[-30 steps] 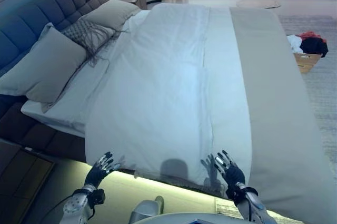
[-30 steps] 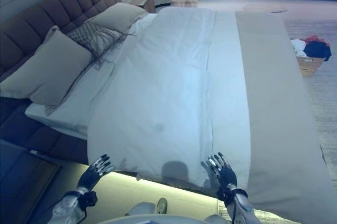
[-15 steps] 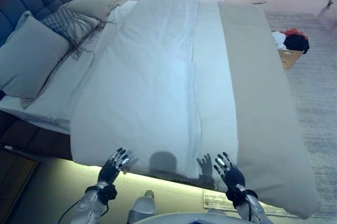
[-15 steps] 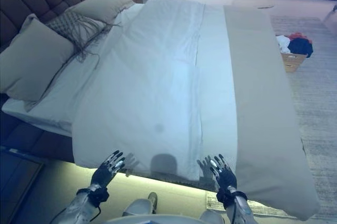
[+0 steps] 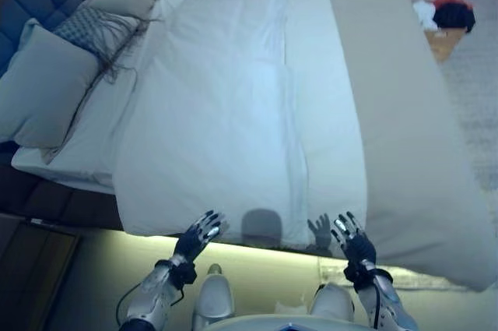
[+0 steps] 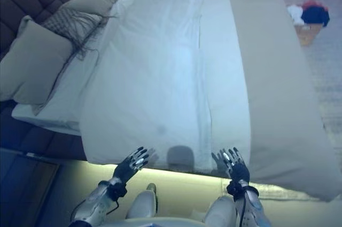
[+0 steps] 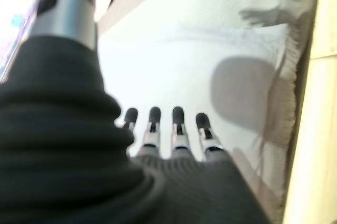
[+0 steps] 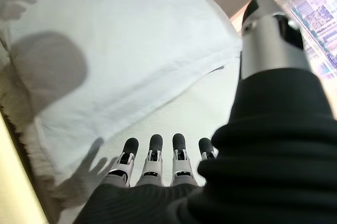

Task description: Make the bed neatly

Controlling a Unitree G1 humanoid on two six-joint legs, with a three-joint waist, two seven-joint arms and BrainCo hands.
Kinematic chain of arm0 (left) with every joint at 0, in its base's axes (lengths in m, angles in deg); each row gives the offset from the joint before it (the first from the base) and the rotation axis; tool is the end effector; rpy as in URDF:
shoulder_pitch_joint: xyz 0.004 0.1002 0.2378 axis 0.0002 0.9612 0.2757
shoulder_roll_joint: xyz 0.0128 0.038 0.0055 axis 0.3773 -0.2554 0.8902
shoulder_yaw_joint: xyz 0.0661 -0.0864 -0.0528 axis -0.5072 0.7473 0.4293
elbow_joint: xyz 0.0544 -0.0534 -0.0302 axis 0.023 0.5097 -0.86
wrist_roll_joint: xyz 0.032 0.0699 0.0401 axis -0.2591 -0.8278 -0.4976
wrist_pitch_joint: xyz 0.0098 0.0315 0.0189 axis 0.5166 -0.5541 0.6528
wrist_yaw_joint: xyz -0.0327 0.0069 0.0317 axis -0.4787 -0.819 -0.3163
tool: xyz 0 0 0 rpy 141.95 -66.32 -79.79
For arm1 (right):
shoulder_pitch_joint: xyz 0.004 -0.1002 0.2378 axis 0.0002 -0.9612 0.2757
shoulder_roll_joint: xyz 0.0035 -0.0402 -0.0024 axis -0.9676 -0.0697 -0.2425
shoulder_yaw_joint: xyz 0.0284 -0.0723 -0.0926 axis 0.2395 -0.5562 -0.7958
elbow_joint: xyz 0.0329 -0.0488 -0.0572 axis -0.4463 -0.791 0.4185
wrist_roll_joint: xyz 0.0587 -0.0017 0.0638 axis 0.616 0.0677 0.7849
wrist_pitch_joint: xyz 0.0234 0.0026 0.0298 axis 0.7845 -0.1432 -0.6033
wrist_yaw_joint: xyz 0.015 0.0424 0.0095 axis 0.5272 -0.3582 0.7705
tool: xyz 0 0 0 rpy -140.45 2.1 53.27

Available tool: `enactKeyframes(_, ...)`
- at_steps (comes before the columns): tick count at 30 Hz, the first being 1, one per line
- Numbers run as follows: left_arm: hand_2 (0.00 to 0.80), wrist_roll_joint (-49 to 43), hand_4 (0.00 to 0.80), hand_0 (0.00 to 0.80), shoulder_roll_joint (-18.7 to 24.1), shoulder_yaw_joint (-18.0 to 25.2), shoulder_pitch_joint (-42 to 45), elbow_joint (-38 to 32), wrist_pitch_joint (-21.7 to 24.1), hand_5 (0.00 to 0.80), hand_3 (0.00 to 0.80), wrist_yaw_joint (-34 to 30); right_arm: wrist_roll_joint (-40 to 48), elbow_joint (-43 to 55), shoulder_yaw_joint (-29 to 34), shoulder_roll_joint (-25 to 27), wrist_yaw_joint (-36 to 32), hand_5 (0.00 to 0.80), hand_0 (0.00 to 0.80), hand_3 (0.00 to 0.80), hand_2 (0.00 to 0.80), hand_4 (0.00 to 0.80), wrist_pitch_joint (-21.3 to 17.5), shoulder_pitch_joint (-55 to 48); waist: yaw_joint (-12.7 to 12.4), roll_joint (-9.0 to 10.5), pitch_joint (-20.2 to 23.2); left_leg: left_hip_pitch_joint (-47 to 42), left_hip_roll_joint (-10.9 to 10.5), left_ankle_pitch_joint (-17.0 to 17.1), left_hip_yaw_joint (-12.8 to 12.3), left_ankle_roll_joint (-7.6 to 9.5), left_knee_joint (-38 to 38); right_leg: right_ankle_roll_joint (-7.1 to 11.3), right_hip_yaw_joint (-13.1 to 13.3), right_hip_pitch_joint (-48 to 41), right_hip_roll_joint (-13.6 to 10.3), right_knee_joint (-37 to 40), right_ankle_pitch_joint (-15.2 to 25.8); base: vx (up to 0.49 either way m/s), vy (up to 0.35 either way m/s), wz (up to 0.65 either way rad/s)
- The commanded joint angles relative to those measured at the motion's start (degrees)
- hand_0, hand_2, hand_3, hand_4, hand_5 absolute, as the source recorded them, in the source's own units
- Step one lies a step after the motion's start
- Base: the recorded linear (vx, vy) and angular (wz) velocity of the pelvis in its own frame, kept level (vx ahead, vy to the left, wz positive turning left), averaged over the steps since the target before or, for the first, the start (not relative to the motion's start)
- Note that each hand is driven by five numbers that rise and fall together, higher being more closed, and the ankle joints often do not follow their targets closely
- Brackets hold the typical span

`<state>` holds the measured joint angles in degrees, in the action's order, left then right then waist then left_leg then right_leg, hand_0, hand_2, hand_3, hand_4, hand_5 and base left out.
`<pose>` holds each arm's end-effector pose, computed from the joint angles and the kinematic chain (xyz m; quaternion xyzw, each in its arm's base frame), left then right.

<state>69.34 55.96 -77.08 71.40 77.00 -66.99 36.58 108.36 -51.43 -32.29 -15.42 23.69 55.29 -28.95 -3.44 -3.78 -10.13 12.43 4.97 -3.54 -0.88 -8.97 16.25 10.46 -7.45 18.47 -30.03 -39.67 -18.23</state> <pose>0.1366 0.1938 -0.0678 -0.1851 0.2446 -0.1533 0.9394 0.1011 -0.2215 -0.0531 0.2188 0.2233 -0.1201 0.9423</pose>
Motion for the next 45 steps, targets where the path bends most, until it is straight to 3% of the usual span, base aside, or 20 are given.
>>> enactKeyframes(1,0.0,-1.59,0.0,0.0,2.79,3.29,0.89,-6.7,2.65,0.0,0.0,2.46,1.04,7.04,-0.11,-2.46,-1.68,0.0,0.0,0.0,0.0,0.0,3.12,0.68,-0.54,-0.17,-0.97,-3.27,3.09,3.02,2.63,2.82,-3.25,1.64,4.96,-3.42,0.16,10.89,17.83,0.081,0.303,-0.01)
enactKeyframes(4,0.0,2.61,0.0,0.0,5.75,3.83,0.2,-8.82,5.25,0.0,0.0,5.37,-0.86,5.59,-4.54,-3.2,-5.5,0.0,0.0,0.0,0.0,0.0,3.73,4.12,-2.82,0.67,-2.1,-0.14,4.91,3.31,3.91,1.95,-2.6,2.61,4.49,-0.79,-0.33,13.78,20.78,-0.096,0.227,0.02)
enactKeyframes(7,0.0,4.16,0.0,0.0,6.84,3.42,-2.79,-7.27,8.83,0.0,0.0,6.79,-2.63,5.06,-6.74,-2.0,-4.17,0.0,0.0,0.0,0.0,0.0,5.44,8.44,-4.51,1.85,-3.38,4.45,6.98,4.22,5.92,0.11,0.05,3.13,3.07,0.26,0.01,15.3,20.84,-0.128,0.21,0.04)
enactKeyframes(10,0.0,4.73,0.0,0.0,7.34,3.52,-4.05,-8.17,9.07,0.0,0.0,6.43,-3.69,4.77,-7.48,-0.22,-3.03,0.0,0.0,0.0,0.0,0.0,4.97,9.35,-5.53,3.28,-4.2,7.28,8.07,4.19,7.05,-1.22,3.58,3.59,2.28,0.78,-0.22,15.23,21.23,-0.025,0.222,0.16)
enactKeyframes(14,0.0,-0.51,0.0,0.0,7.95,3.82,-2.58,-9.93,6.59,0.0,0.0,5.04,1.39,3.79,-5.18,0.01,-1.93,0.0,0.0,0.0,0.0,0.0,2.14,7.97,-7.46,6.72,-4.48,8.12,4.42,-1.01,4.61,0.64,7.65,4.54,1.97,-0.89,-3.35,18.83,29.13,0.085,0.261,0.14)
enactKeyframes(17,0.0,-6.33,0.0,0.0,8.68,4.38,1.54,-12.09,6.37,0.0,0.0,5.56,3.9,3.08,-2.23,-1.67,-7.13,0.0,0.0,0.0,0.0,0.0,4.81,5.68,-7.94,7.37,-3.02,4.34,1.86,-2.45,1.55,3.82,5.23,4.54,1.2,-2.4,-3.34,20.39,35.02,0.149,0.307,0.1)
enactKeyframes(19,0.0,-8.79,0.0,0.0,9.06,4.05,3.16,-12.84,5.75,0.0,0.0,5.96,3.05,2.55,-1.72,-2.43,-8.98,0.0,0.0,0.0,0.0,0.0,5.43,4.56,-7.22,6.6,-1.59,2.44,-0.71,-2.14,0.72,6.67,2.85,3.13,2.63,-2.3,-0.34,17.92,32.65,0.084,0.298,-0.28)
enactKeyframes(24,0.0,-7.65,0.0,0.0,9.21,3.65,1.93,-9.57,2.68,0.0,0.0,7.76,3.42,2.15,-3.97,-5.35,-9.13,0.0,0.0,0.0,0.0,0.0,1.96,5.01,-6.39,5.27,2.07,-3.03,-6.83,0.84,-1.13,10.73,-5.32,0.96,-3.04,-6.07,8.67,17.53,29.21,0.052,0.151,-0.1)
enactKeyframes(28,0.0,-3.55,0.0,0.0,7.52,6.04,0.95,-6.93,-0.32,0.0,0.0,7.98,2.1,1.34,-3.24,-7.45,-7.58,0.0,0.0,0.0,0.0,0.0,1.75,4.34,-4.4,3.81,3.92,-8.3,-9.53,2.01,-2.64,12.25,-9.79,-0.63,-7.66,-6.92,14.46,19.72,27.54,0.156,0.067,-0.23)
enactKeyframes(30,0.0,-2.71,0.0,0.0,6.71,6.92,0.87,-7.26,-1.18,0.0,0.0,7.73,1.47,0.4,-2.91,-7.7,-7.38,0.0,0.0,0.0,0.0,0.0,1.68,3.05,-3.26,3.73,4.33,-9.69,-10.05,1.45,-3.05,12.01,-9.92,-1.54,-7.25,-9.29,17.3,25.65,25.25,0.151,-0.069,-0.2)
enactKeyframes(31,0.0,-2.79,0.0,0.0,6.16,7.11,0.87,-7.2,-0.92,0.0,0.0,7.99,1.45,-0.56,-2.56,-7.71,-7.94,0.0,0.0,0.0,0.0,0.0,1.57,2.73,-3.01,3.8,4.79,-9.58,-10.17,1.5,-3.13,12.19,-9.85,-1.74,-6.9,-9.71,17.62,26.74,25.22,0.119,-0.091,0.24)
enactKeyframes(35,0.0,-7.31,0.0,0.0,4.85,7.21,1.63,-6.84,1.36,0.0,0.0,9.93,1.71,-2.25,-2.77,-7.6,-9.07,0.0,0.0,0.0,0.0,0.0,0.78,2.43,-3.29,4.25,5.15,-9.28,-9.3,1.09,-4.6,11.45,-8.06,-2.77,-8.91,-12.48,19.16,29.83,22.33,0.089,-0.121,0.46)
enactKeyframes(38,0.0,-12.01,0.0,0.0,5.03,6.69,2.21,-6.21,4.26,0.0,0.0,12.19,1.17,-1.37,-2.92,-6.4,-8.99,0.0,0.0,0.0,0.0,0.0,1.87,2.07,-2.96,5.4,4.48,-7.74,-9.07,-1.74,-6.31,10.99,0.21,-3.54,-9.61,-13.6,19.28,29.79,19.96,0.065,-0.111,0.11)
enactKeyframes(40,0.0,-16.19,0.0,0.0,5.02,6.74,3.53,-7.27,5.19,0.0,0.0,16.54,0.57,-0.81,-2.59,-4.7,-8.46,0.0,0.0,0.0,0.0,0.0,3.46,1.82,-3.18,5.48,3.27,-5.48,-7.23,1.85,-4.9,9.05,6.23,-4.57,-8.94,-14.89,19.88,29.81,19.4,0.086,-0.001,0.07)
enactKeyframes(42,0.0,-19.2,0.0,0.0,5.59,6.14,4.28,-8.5,5.96,0.0,0.0,21.85,1.46,-0.21,-2.75,-2.87,-10.09,0.0,0.0,0.0,0.0,0.0,3.88,2.16,-3.28,5.02,2.82,-5.31,-4.75,5.07,-2.87,7.89,1.87,-4.86,-8.13,-14.93,20.52,30.62,19.65,0.024,0.18,-0.38)
enactKeyframes(43,0.0,-21.82,0.0,0.0,6.34,5.46,3.69,-8.6,6.58,0.0,0.0,25.52,1.84,0.13,-3.38,-2.09,-10.85,0.0,0.0,0.0,0.0,0.0,3.23,2.62,-3.39,4.28,2.43,-4.53,-2.61,8.45,-1.28,6.36,-1.47,-4.84,-7.81,-14.49,21.19,30.76,19.22,-0.042,0.253,-0.58)
enactKeyframes(45,0.0,-26.99,0.0,0.0,7.37,3.64,-1.11,-6.03,8.22,0.0,0.0,31.31,3.32,-0.1,-4.4,-0.78,-10.35,0.0,0.0,0.0,0.0,0.0,1.51,5.87,-3.53,3.57,0.6,-1.08,0.44,11.59,-1.02,4.37,-4.55,-4.63,-7.32,-12.65,20.85,29.81,17.77,-0.244,0.269,-0.49)
